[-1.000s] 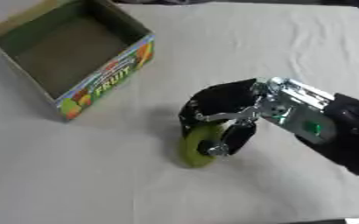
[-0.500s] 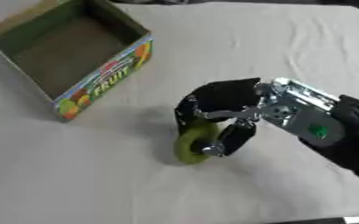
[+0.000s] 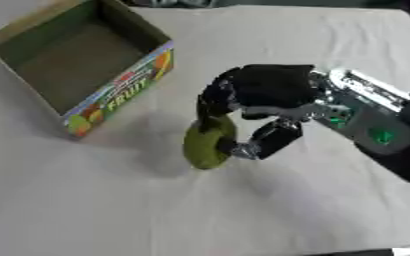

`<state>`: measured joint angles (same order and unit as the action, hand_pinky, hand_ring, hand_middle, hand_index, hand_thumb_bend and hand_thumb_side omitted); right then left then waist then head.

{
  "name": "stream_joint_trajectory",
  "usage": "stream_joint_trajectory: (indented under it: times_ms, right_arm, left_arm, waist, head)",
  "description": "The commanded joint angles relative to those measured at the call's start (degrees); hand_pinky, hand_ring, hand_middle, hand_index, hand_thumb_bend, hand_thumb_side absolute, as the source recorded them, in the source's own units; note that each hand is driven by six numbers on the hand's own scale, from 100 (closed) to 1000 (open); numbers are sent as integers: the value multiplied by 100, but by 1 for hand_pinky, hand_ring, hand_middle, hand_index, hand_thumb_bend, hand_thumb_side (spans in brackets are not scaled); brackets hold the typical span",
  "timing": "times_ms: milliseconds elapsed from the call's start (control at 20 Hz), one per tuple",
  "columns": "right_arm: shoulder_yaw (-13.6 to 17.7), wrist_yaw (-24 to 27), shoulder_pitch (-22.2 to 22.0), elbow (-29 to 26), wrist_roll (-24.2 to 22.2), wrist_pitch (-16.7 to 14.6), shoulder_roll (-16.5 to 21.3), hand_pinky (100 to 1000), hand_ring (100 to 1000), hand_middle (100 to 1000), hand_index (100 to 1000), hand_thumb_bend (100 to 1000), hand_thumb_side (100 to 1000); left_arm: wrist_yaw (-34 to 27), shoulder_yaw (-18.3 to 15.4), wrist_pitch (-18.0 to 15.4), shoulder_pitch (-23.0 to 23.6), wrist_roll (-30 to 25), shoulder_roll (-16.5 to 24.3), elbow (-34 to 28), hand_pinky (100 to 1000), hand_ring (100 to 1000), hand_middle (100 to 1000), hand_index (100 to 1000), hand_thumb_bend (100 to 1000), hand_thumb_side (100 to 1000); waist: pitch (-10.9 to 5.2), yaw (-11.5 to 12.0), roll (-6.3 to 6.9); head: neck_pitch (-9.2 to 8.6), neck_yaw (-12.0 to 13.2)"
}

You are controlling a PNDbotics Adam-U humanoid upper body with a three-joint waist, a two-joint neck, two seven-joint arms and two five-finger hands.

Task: Pick up objects on the table and place them in the box.

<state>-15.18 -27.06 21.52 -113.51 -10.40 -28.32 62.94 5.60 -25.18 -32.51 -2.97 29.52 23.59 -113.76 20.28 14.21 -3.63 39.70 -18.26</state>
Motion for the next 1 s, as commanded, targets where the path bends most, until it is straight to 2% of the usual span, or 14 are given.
stream_joint_trajectory:
  times_ms: [50,150,250,600,750,1000]
  right_arm:
    - [231,-8,125,-109,251,6,219,728,717,646,678,100,194]
    - [300,64,247,-109,345,60,199,726,716,648,679,100,206]
    - [363,177,468,-109,399,153,169,733,720,649,681,100,168]
    - [416,711,1323,-79,93,736,72,734,713,629,670,100,146]
    - [410,893,1779,234,11,899,-88,730,710,613,657,100,127]
    - [325,909,2556,1080,9,846,-487,727,707,591,639,100,102]
  left_arm:
    - [-35,-54,-18,4,43,187,-83,611,590,592,796,100,587]
    - [-41,-47,-21,-5,47,203,-83,611,590,591,796,100,587]
    - [-46,-39,-25,-12,46,217,-83,611,590,592,796,100,586]
    - [-61,-6,-31,-54,4,262,-83,610,589,592,796,100,586]
    - [-70,1,-30,-78,-20,275,-83,609,588,592,796,100,586]
    - [-85,5,-32,-119,-52,295,-83,609,588,592,797,100,585]
  waist:
    - [-129,20,18]
    - [-135,34,11]
    - [-138,54,0]
    - [-114,136,-65]
    - [-92,175,-113]
    - [-59,243,-180]
  head:
    - [-62,8]
    - [-48,-6]
    - [-24,-30]
    - [84,-180]
    - [85,-228]
    - [51,-298]
